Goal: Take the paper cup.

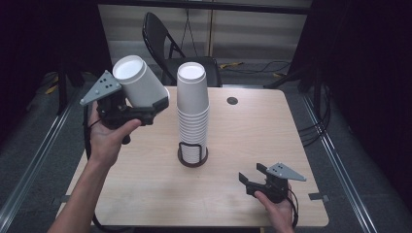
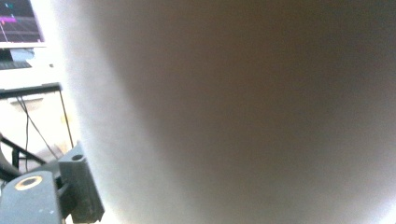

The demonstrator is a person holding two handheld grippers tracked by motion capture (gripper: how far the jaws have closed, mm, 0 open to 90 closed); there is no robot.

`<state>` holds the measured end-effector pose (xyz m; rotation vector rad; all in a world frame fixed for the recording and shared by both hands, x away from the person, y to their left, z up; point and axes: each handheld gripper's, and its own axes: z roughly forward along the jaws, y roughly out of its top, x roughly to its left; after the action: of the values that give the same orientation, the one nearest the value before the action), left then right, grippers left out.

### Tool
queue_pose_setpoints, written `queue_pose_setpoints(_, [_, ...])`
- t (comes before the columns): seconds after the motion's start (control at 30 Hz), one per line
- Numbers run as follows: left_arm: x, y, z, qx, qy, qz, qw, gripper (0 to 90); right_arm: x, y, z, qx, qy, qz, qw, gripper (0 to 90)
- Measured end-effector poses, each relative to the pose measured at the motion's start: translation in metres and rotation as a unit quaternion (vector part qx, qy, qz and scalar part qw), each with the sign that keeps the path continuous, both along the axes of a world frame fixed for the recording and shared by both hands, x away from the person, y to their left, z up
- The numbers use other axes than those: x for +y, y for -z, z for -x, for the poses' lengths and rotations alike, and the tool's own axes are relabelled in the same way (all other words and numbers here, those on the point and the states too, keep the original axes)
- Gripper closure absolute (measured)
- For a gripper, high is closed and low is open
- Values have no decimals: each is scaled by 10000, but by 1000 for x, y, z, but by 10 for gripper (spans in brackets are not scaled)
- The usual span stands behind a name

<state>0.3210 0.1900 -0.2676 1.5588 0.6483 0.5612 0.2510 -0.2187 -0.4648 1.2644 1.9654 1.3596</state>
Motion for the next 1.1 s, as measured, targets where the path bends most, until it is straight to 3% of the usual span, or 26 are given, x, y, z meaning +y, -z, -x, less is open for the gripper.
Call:
queue_pose_setpoints(0.1, [-5, 12, 5, 145, 55, -44, 9999, 93, 2, 1, 0, 1, -42, -26, 10000, 214])
queue_pose_setpoints(0.27, [-12, 27, 16, 164, 176, -92, 9997, 93, 7, 1, 1, -23, -173, -26, 9998, 240])
queue_pose_setpoints(0.47, [-18, 49, 28, 421, 307, 15, 9986, 92, 12, 0, 3, -105, -281, -98, 9995, 259])
queue_pose_setpoints(0.6, [-24, 64, 33, 635, 405, 4, 9972, 91, 16, -1, 3, -177, -177, -259, 9994, 286])
queue_pose_setpoints(0.77, [-31, 82, 35, 1096, 451, 93, 9929, 91, 21, 0, 4, -193, -199, -319, 9991, 304])
queue_pose_setpoints(0.9, [-35, 92, 36, 1215, 444, 169, 9915, 91, 26, -1, 5, -217, -216, -445, 9985, 336])
queue_pose_setpoints(0.97, [-38, 96, 37, 1351, 467, 227, 9895, 91, 29, -1, 5, -264, -215, -477, 9983, 349])
queue_pose_setpoints(1.1, [-45, 103, 40, 1483, 504, 181, 9875, 92, 34, -3, 6, -337, -284, -460, 9980, 360])
